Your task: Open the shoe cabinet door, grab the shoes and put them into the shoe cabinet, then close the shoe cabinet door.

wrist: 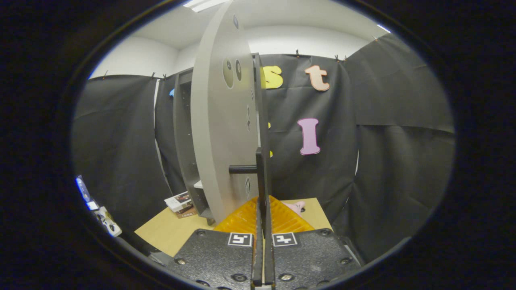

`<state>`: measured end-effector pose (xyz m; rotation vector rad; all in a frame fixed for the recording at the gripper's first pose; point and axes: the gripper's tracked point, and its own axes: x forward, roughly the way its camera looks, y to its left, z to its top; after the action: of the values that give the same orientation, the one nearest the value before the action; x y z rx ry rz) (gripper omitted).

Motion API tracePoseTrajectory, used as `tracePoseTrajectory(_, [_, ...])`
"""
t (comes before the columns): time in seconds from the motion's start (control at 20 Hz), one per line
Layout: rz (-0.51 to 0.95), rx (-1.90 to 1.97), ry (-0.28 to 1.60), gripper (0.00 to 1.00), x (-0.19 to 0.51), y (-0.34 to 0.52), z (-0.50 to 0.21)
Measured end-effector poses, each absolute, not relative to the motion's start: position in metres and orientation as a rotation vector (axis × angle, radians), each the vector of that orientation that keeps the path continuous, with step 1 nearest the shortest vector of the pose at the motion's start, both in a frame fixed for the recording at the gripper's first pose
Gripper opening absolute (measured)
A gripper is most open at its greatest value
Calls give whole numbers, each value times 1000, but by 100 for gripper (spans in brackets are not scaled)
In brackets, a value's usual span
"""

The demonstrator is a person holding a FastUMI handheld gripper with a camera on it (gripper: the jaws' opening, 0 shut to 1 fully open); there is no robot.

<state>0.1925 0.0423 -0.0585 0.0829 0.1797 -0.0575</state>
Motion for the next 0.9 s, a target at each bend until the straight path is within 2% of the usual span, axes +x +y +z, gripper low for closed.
tracePoseTrajectory(0.2, [-116, 74, 191, 18, 176, 35, -62])
tracePoseTrajectory(0.4, [-157, 50, 198, 54, 164, 37, -69])
tracePoseTrajectory(0.6, [-145, 4, 258, 76, 151, 59, -93])
tracePoseTrajectory(0.65, [-140, -5, 278, 87, 153, 60, -99])
tracePoseTrajectory(0.75, [-119, 1, 332, 100, 151, 72, -114])
tracePoseTrajectory(0.9, [-78, 0, 407, 100, 146, 95, -140])
